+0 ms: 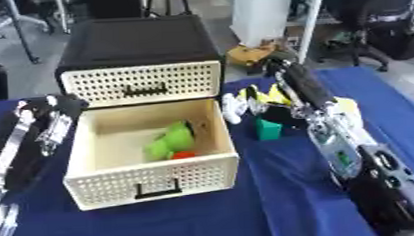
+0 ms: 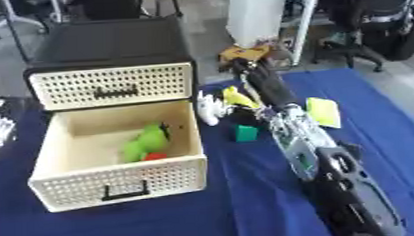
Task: Pick up objects from table and place into drawer.
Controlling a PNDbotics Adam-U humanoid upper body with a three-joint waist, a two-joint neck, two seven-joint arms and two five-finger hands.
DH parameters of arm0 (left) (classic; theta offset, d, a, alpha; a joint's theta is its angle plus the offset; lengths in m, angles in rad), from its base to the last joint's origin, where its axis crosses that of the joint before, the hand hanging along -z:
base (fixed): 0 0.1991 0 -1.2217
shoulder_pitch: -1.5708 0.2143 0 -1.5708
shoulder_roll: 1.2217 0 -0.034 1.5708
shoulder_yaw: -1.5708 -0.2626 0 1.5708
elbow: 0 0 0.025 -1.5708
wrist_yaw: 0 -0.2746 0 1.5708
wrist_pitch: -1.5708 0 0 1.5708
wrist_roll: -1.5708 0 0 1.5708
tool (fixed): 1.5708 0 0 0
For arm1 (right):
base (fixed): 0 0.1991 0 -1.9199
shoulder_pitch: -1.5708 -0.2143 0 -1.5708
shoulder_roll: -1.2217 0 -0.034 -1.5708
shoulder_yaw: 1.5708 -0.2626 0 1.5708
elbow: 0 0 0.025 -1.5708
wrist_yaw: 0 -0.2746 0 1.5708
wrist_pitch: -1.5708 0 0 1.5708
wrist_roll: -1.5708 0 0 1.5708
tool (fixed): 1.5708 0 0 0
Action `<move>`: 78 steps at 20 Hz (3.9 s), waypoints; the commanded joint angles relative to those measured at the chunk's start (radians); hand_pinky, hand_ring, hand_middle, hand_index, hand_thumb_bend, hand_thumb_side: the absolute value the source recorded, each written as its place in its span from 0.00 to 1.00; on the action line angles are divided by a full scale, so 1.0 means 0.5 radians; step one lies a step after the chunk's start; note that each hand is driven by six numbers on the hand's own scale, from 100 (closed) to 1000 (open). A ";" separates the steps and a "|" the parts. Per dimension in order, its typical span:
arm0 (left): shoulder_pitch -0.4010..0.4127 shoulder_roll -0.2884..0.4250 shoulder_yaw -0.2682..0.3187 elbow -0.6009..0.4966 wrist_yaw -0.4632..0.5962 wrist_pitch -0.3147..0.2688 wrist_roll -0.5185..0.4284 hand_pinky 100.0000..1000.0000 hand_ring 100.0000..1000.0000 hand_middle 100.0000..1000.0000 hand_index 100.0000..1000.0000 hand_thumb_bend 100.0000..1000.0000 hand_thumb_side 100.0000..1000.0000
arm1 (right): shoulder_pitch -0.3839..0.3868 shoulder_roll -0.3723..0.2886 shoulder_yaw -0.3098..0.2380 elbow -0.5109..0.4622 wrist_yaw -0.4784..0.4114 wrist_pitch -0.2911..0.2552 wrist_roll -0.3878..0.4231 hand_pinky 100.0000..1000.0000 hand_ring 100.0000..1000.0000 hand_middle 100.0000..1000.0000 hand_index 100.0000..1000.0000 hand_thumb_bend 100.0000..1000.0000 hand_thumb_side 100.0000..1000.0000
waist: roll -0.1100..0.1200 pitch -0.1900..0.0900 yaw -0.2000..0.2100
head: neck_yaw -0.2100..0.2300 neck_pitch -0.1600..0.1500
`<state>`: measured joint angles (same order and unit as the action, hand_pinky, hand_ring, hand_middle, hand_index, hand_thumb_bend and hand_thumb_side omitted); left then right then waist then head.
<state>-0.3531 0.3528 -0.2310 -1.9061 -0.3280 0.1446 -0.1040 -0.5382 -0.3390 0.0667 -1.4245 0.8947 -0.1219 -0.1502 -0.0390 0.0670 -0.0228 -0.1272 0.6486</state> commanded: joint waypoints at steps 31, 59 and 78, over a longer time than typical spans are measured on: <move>-0.219 0.214 -0.811 0.458 0.993 0.360 -1.037 0.00 0.00 0.00 0.64 0.29 1.00 | 0.193 -0.280 -0.042 -0.345 -1.035 0.379 -0.243 0.48 0.56 0.68 0.77 0.00 0.46 | -0.016 0.004 -0.139 | 0.101 -0.029; -0.428 -0.004 -0.622 1.046 1.430 0.167 -0.833 0.00 0.00 0.00 0.64 0.18 1.00 | 0.202 -0.245 -0.031 -0.369 -1.063 0.334 -0.221 0.47 0.56 0.67 0.77 0.00 0.47 | -0.021 0.033 -0.191 | 0.122 -0.035; -0.612 -0.140 -0.394 1.593 0.986 -0.453 -0.809 0.00 0.00 0.00 0.64 0.11 1.00 | 0.194 -0.233 -0.027 -0.389 -1.067 0.306 -0.208 0.47 0.56 0.68 0.77 0.00 0.47 | -0.023 0.054 -0.239 | 0.139 -0.061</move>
<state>-0.6374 0.2813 -0.4452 -1.1154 0.1755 -0.0656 -0.5111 -0.4231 -0.4403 0.0568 -1.5962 0.3713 0.0351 -0.2550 -0.0504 0.1037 -0.1426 -0.0621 0.6304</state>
